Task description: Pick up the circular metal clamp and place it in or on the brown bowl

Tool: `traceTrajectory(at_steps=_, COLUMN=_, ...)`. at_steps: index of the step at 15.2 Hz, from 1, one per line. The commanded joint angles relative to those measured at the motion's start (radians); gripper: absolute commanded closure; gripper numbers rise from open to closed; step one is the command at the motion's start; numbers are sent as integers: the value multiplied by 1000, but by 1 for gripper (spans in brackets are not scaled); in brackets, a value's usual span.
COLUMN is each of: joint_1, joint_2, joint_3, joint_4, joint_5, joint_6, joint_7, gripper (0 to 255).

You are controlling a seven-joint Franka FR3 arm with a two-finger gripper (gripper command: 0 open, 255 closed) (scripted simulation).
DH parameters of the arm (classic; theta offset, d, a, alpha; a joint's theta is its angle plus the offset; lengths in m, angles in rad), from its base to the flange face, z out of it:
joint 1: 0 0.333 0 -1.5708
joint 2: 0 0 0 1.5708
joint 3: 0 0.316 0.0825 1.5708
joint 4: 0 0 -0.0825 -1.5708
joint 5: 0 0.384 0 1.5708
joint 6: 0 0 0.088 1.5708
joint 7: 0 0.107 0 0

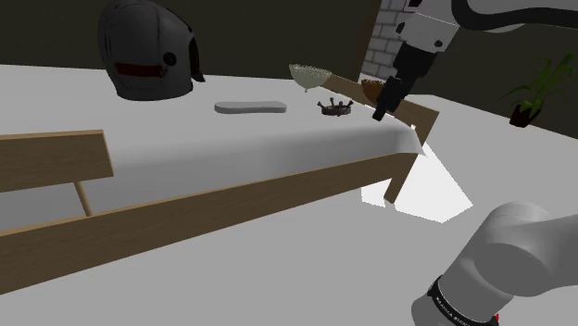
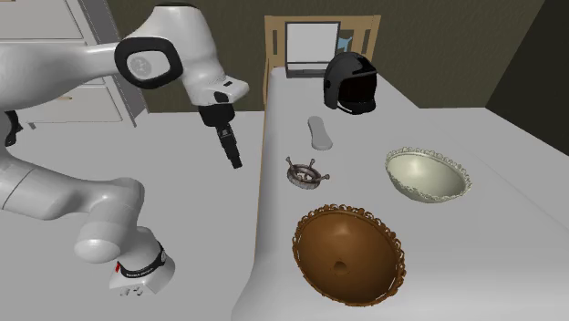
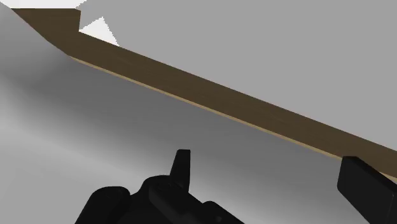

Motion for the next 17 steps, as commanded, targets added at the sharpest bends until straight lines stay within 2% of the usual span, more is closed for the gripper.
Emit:
traceTrajectory(at_steps=1, joint_1=0, joint_2=0, joint_3=0, joint_4=0, joint_5=0, joint_6=0, joint_7=0, gripper=0)
traceTrajectory(at_steps=7, joint_1=-76, joint_2=343, joint_3=159, joint_4=302, joint_5=-151, joint_6=-88, joint_7=162, gripper=0)
traceTrajectory(at_steps=12, joint_1=-111, joint_2=654, joint_3=281, joint_4=610, joint_5=-338, joint_6=-248, joint_7=305, gripper=0)
traceTrajectory(at_steps=17, joint_1=-115, joint_2=628, joint_3=259, joint_4=519, joint_5=-333, joint_6=-177, joint_7=303, gripper=0)
